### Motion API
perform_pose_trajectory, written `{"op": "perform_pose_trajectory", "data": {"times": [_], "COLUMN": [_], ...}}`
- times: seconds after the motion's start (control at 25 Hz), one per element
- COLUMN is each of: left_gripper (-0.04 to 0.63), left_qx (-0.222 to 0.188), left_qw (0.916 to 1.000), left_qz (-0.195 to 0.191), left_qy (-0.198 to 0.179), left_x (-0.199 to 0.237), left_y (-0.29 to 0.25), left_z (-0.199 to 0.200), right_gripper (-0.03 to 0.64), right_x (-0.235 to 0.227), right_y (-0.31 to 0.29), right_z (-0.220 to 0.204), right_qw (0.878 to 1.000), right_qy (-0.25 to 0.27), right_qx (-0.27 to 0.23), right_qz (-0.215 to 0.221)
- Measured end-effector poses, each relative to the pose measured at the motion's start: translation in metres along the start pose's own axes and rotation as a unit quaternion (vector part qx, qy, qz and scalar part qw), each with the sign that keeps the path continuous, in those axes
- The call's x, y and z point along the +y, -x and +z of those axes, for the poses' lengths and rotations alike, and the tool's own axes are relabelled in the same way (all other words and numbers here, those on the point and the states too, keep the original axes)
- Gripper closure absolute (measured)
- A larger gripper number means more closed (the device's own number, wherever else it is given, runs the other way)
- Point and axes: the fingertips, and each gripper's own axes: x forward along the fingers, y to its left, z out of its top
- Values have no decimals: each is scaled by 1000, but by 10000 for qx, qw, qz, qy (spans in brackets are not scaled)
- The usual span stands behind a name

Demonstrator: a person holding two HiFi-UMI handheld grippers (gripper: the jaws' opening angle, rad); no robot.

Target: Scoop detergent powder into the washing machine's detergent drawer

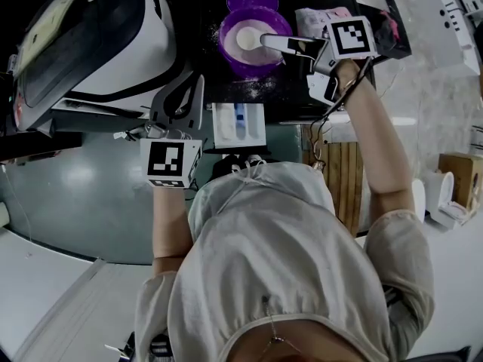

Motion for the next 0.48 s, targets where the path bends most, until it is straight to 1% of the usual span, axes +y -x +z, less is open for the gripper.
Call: {"op": "perform_pose_trajectory", "data": {"times": [0.24, 0.48], "left_gripper": [572, 572], "left_qx": [-55, -79], "left_qw": [9998, 9995], "left_qz": [190, 279], "left_qy": [13, 124], "left_x": [-22, -36], "left_y": [25, 49], "left_z": [-2, -13], "right_gripper": [606, 604], "right_x": [13, 16], "right_y": [14, 16], "right_z": [-32, -67], "right_qw": [9996, 9990], "right_qy": [71, -53], "right_qx": [89, 131], "right_qz": [241, 434]}}
